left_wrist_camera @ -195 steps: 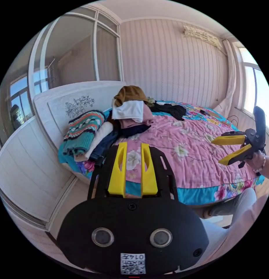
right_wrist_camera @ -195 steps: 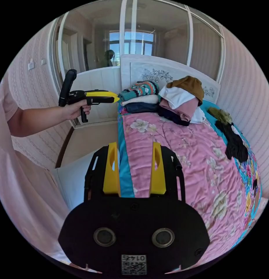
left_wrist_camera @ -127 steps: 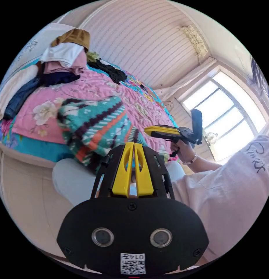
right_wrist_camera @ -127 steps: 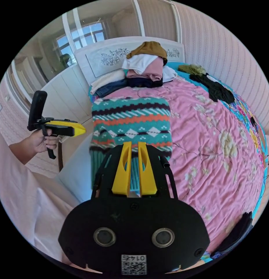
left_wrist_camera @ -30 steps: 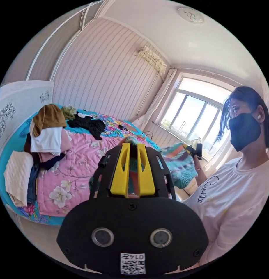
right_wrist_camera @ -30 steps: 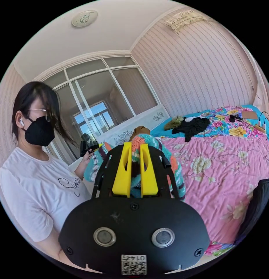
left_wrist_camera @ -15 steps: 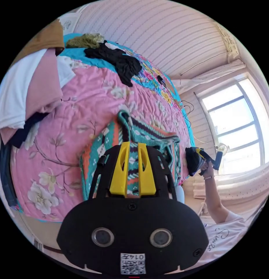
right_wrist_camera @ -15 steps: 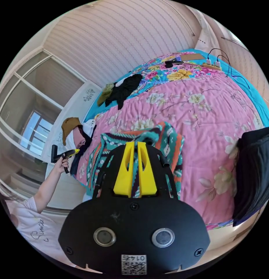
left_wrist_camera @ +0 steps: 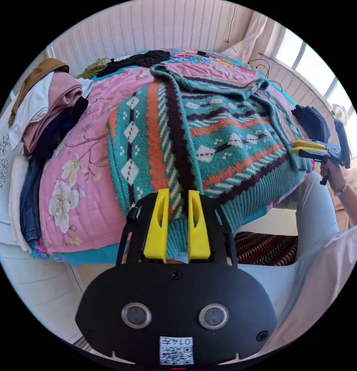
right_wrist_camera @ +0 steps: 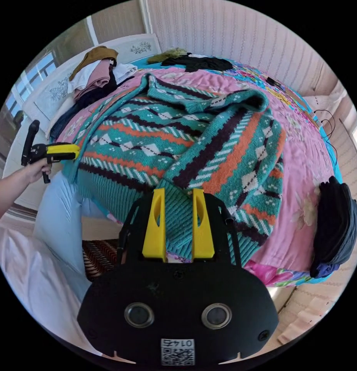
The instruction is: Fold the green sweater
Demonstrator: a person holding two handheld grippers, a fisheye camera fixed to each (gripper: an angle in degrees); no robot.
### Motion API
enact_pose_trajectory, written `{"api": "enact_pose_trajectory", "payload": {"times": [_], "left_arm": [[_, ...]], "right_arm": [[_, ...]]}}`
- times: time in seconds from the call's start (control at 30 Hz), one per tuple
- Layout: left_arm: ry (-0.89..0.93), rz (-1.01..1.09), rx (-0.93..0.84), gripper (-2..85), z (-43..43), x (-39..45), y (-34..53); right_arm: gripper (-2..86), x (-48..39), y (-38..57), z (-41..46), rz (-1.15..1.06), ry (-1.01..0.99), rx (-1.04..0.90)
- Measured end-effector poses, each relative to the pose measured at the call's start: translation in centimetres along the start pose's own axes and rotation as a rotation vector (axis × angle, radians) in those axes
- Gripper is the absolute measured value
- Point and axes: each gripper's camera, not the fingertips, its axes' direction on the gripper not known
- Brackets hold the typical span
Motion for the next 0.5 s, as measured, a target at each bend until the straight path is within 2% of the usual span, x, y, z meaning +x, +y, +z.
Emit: {"api": "enact_pose_trajectory", "payload": {"times": [0.13, 0.23, 0.4, 0.5], "left_arm": [[-0.017, -0.008, 0.022, 7.8, 0.3, 0.6, 0.2], [-0.032, 0.003, 0.035, 7.8, 0.4, 1.1, 0.4], [0.025, -0.046, 0.020, 7.8, 0.9, 0.5, 0.2], [0.046, -0.064, 0.007, 7.7, 1.1, 0.2, 0.0]], "right_arm": [[10.6, -0.4, -0.1, 0.6, 0.040, -0.008, 0.009], [10.5, -2.0, 0.0, 1.0, 0.001, 0.067, 0.022], [10.2, -4.5, 0.1, 1.9, -0.059, 0.192, 0.041], [9.9, -4.7, 0.0, 2.1, -0.036, 0.174, 0.041]]}}
